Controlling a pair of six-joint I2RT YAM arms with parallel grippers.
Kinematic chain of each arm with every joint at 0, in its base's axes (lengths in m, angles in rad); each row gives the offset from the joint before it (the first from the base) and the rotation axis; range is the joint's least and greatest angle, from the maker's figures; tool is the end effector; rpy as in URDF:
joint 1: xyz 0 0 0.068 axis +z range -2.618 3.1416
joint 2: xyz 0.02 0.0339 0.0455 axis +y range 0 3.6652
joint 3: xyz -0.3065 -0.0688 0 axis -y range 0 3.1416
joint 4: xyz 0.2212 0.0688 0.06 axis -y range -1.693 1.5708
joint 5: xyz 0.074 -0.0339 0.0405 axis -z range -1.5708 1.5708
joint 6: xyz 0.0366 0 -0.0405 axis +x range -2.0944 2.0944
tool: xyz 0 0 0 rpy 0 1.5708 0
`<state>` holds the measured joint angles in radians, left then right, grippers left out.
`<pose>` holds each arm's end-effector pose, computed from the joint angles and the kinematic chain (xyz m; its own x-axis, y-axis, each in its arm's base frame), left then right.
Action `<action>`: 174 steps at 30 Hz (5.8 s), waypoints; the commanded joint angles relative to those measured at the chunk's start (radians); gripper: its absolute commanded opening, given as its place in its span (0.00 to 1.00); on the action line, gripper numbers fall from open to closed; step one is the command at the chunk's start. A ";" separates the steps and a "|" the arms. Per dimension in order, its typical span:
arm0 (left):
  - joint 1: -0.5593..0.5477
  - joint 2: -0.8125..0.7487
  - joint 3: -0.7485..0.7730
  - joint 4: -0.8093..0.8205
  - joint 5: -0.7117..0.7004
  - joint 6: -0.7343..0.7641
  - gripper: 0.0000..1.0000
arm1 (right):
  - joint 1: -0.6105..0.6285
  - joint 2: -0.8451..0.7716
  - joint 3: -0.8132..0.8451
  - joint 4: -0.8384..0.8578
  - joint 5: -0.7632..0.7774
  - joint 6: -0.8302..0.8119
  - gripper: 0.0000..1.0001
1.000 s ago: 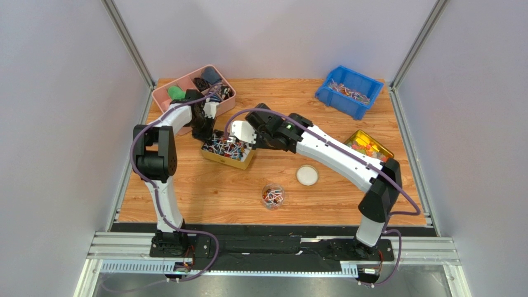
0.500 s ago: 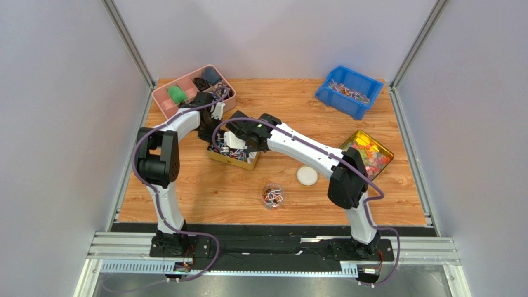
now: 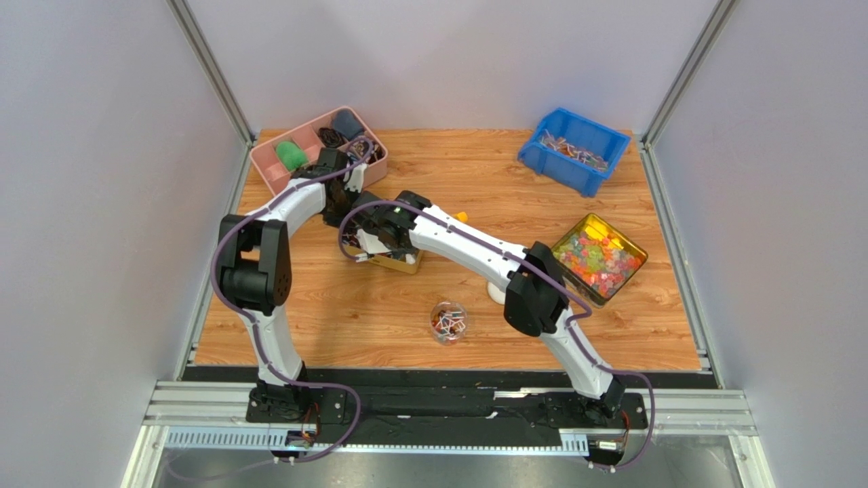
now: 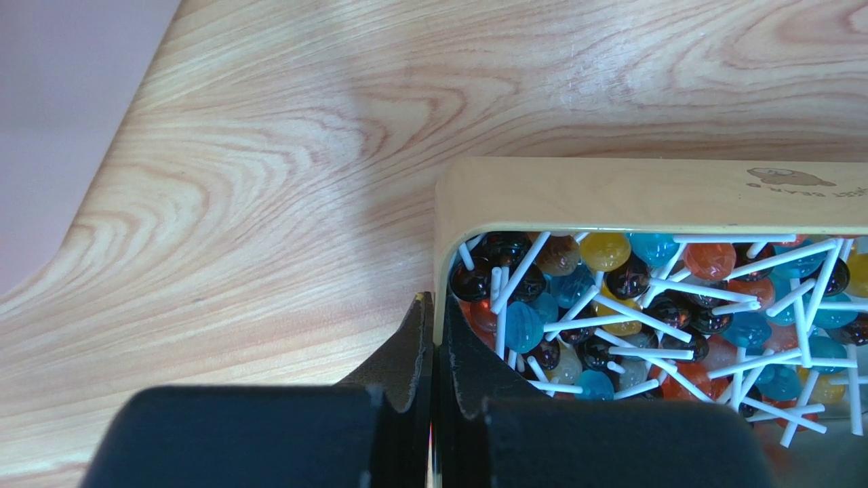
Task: Pack the candies
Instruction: Scoop the fake candies from the storage box, then place the fake candies in the packing bottle.
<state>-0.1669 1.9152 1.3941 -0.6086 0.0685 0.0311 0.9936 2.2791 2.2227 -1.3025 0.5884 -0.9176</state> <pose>0.3865 -0.0677 0.2440 -0.8852 0.1806 -0.4286 0.2222 0.9738 -0.0486 0.2711 0.3791 0.2916 0.1788 -0.9360 0.3031 -0.8086 -0.3153 -0.4968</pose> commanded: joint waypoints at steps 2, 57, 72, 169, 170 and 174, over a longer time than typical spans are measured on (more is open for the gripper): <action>-0.013 -0.091 -0.004 0.044 0.005 -0.028 0.00 | 0.019 0.062 0.072 -0.104 0.090 -0.092 0.00; -0.026 -0.119 -0.050 0.079 0.033 -0.049 0.00 | 0.037 0.132 0.095 0.200 -0.351 0.319 0.00; -0.026 -0.111 -0.049 0.076 0.039 -0.046 0.00 | 0.034 0.154 0.081 0.374 -0.440 0.448 0.00; 0.050 -0.038 0.003 0.015 0.166 0.030 0.00 | -0.208 -0.869 -0.906 -0.043 -0.768 0.273 0.00; 0.050 -0.036 0.003 0.013 0.165 0.032 0.00 | -0.198 -0.866 -0.910 -0.041 -0.754 0.278 0.00; 0.050 -0.038 0.002 0.015 0.168 0.030 0.00 | -0.173 -0.836 -0.910 -0.050 -0.694 0.309 0.00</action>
<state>-0.1219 1.8893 1.3514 -0.5991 0.2012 0.0551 0.7959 1.4357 1.3117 -1.3376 -0.1810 -0.6434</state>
